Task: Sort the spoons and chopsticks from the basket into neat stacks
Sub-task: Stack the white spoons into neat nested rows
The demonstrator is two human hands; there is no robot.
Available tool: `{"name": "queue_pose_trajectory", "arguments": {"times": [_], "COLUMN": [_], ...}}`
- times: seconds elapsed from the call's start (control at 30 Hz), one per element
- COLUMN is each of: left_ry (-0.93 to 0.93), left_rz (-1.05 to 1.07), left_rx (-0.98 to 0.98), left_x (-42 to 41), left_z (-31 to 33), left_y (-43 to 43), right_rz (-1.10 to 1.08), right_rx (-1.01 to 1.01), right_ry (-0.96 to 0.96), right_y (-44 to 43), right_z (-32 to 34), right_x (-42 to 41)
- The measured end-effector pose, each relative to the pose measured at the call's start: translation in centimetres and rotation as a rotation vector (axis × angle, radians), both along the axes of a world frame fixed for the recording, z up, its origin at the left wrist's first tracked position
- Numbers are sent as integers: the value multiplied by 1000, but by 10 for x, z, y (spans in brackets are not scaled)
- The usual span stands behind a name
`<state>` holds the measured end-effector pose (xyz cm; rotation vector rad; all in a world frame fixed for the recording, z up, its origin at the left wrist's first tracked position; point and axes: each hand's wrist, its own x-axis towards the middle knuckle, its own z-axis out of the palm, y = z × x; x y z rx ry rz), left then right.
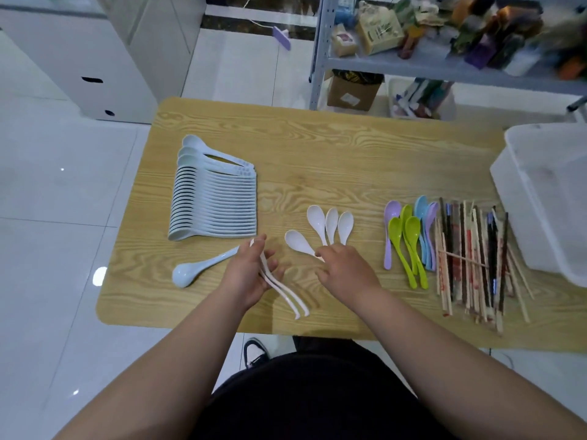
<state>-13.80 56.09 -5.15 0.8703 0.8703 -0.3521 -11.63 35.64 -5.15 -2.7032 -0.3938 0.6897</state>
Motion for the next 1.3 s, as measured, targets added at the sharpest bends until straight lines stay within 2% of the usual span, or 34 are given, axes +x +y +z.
{"name": "queue_pose_trajectory", "arguments": {"times": [0.2,0.33,0.4,0.47,0.53,0.7,0.9,1.0,1.13,1.23,1.3], "left_ry": [47,60,63,61,49,-40,-141,-186,-197,-201,-182], "left_rz": [14,1,2,10,22,24,5,32,153,166,135], "left_rx": [55,82,75,56,16,-97,-63,-75,-123,-140,-116], "left_x": [1,5,7,8,8,1,-7,-14,-20,-26,-28], "left_z": [-10,-5,-1,2,6,15,34,43,56,59,57], "left_y": [4,6,7,9,11,10,16,20,23,26,27], "right_rz": [190,185,-11,-253,-399,-447,-458,-618,-655,-653,-632], "right_rx": [-209,-209,-95,119,324,556,625,809,861,929,894], "right_ry": [-2,19,113,282,347,348,413,570,1002,1076,1023], "right_y": [1,11,14,20,27,51,62,70,68,62,57], "right_z": [-36,-32,-23,-7,9,40,58,60,65,60,59], "right_x": [22,29,31,30,25,-13,-44,-55,-66,-69,-68]}}
